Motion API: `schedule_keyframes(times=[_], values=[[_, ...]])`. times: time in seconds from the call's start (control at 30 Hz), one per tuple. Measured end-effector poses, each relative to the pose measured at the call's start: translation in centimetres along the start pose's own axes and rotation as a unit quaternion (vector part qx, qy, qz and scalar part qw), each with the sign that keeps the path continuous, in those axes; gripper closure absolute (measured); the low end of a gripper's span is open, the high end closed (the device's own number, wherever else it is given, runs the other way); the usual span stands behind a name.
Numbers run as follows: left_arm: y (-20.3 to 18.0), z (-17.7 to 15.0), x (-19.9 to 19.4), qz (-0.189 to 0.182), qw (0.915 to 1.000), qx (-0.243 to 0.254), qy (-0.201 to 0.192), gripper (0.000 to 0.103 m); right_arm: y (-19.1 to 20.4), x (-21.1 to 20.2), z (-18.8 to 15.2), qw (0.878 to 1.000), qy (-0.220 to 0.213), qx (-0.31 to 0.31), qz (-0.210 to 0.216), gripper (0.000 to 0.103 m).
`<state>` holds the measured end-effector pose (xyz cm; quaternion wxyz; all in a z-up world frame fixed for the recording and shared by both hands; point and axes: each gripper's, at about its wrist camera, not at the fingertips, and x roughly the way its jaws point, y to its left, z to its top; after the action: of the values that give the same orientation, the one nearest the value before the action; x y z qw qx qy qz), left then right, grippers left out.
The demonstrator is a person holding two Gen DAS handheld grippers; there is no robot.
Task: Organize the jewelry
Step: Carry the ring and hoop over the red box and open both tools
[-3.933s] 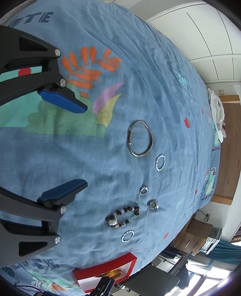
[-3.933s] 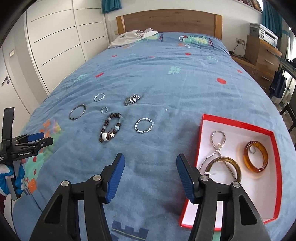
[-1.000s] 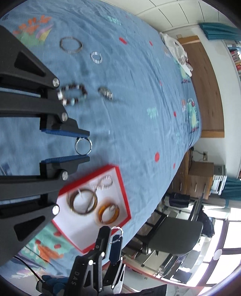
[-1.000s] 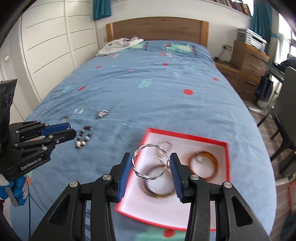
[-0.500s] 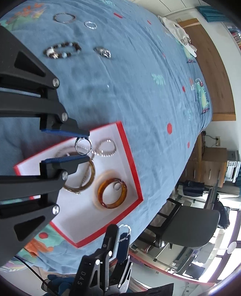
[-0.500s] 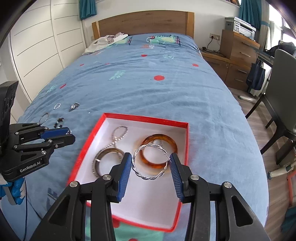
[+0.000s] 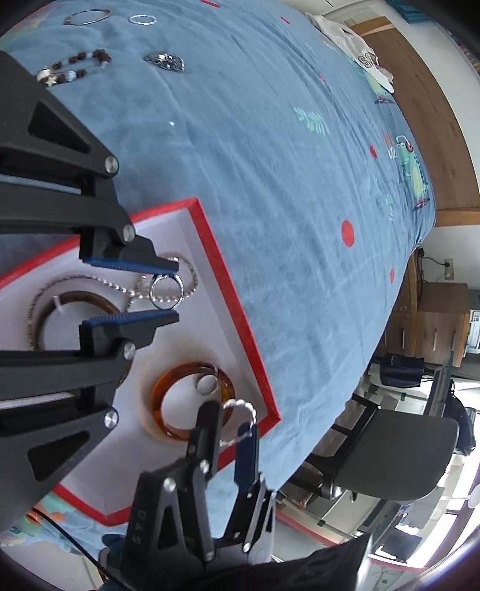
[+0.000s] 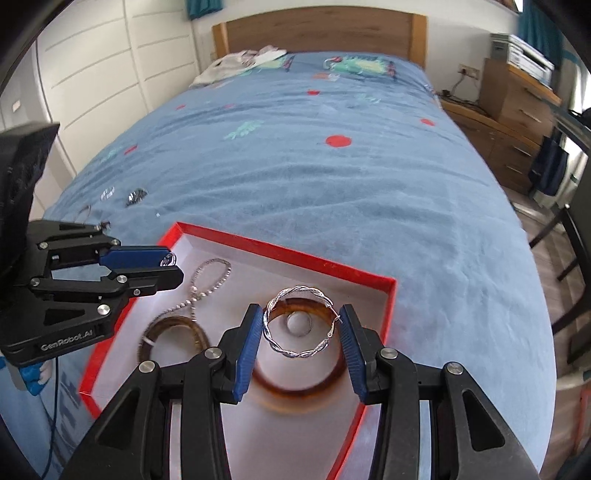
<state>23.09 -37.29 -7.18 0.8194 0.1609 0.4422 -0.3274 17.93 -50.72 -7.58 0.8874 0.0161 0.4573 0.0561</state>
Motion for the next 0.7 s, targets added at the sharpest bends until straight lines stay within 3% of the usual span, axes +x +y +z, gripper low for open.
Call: schedule_keyframes(times=[0.43, 0.7], values=[[-0.1, -0.2, 4.1, 0.001, 0.9996, 0.003, 0.027, 0.085, -0.5, 3.6, 0.5, 0.997, 0.047, -0.054, 0.018, 0.060], [0.6, -0.6, 4.3, 0.007, 0.9997, 0.001, 0.025, 0.084, 0.1, 4.0, 0.5, 0.992, 0.070, -0.107, 0.014, 0.060]])
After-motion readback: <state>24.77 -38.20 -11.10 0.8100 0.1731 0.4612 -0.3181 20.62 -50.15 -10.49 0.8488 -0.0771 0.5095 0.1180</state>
